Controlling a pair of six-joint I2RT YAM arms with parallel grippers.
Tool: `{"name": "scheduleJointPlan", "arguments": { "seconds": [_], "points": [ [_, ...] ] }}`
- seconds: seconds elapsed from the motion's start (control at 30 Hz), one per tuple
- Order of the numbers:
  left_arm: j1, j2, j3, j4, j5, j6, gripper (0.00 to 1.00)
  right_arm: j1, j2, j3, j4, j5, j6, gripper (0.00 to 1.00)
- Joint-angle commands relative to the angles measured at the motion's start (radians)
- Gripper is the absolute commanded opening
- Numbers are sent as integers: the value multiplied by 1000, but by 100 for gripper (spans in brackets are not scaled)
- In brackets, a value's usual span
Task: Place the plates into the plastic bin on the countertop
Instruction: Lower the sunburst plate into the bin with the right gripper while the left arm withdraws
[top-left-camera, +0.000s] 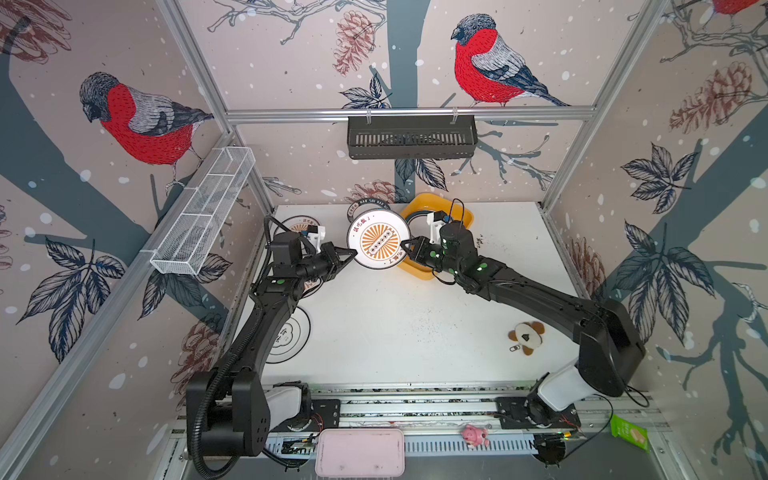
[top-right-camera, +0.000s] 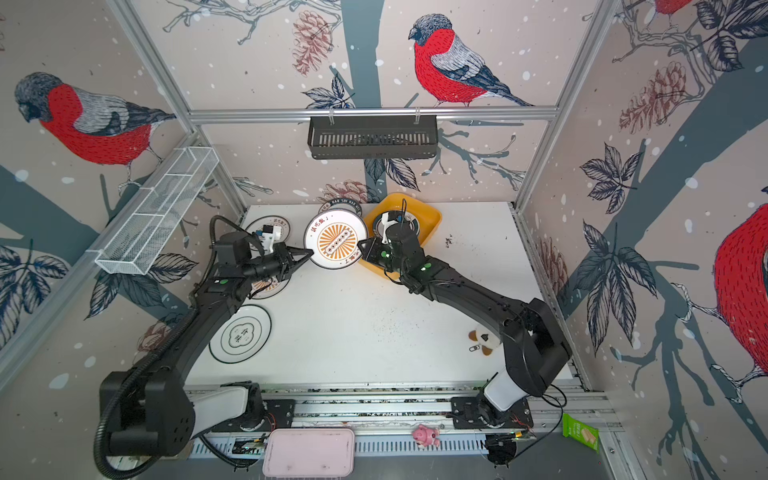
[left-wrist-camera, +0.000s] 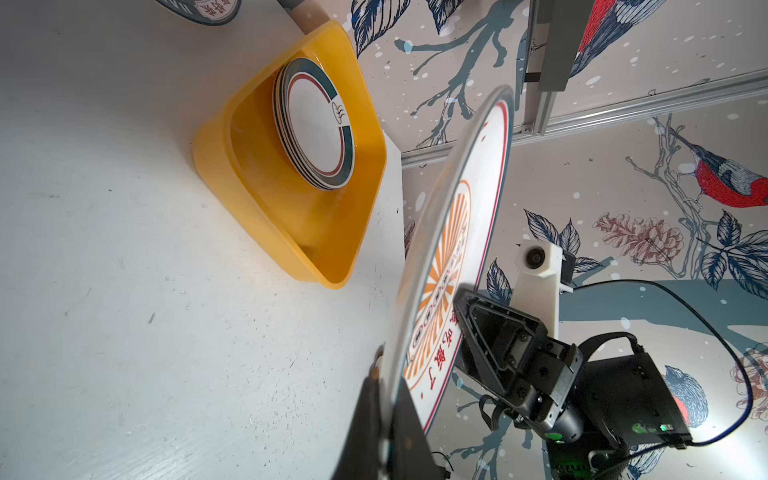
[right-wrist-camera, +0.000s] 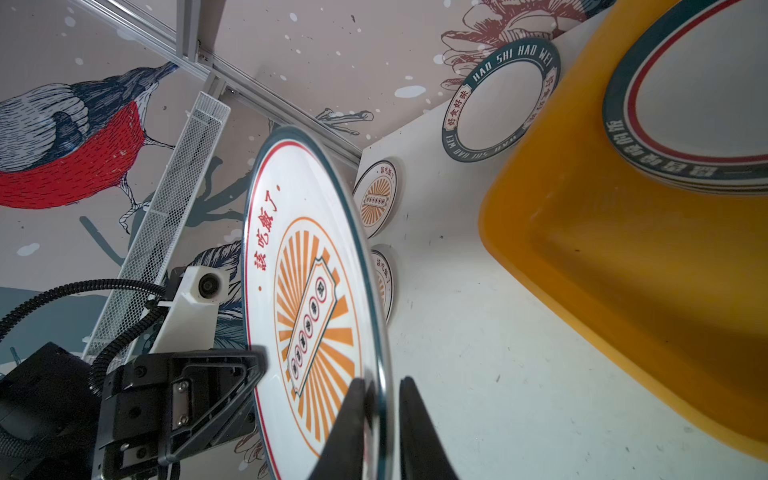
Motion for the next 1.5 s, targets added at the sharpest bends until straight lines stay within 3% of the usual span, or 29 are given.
{"name": "scheduleJointPlan", "arguments": {
  "seconds": [0.0, 0.07, 0.13, 0.23, 0.43, 0.67, 0.97, 1.47],
  "points": [
    [0, 10, 24, 62, 30, -8, 3, -10, 8, 6, 22, -6, 1, 4],
    [-3, 18, 36, 65, 28, -8, 11, -16, 13, 9, 27, -12, 4, 3],
    [-3, 25, 47, 66, 25, -7, 29, -22, 15, 13, 26, -14, 10, 3],
    [-4, 35, 66, 77, 31, 1, 31, -37, 18, 17, 26, -18, 15, 3],
    [-4, 72, 113, 58, 14, 34, 65, -88, 21, 23, 28, -33, 27, 2],
    [-5, 125, 139, 79, -33, 47, 74, -174, 23, 21, 7, -35, 38, 2],
    [-25, 243, 248, 108, -76, 41, 77, -334, 78, 47, -31, -41, 35, 2],
    [-58, 484, 459, 171, -134, -3, 81, -466, 416, 330, -148, -131, -54, 2]
  ]
}}
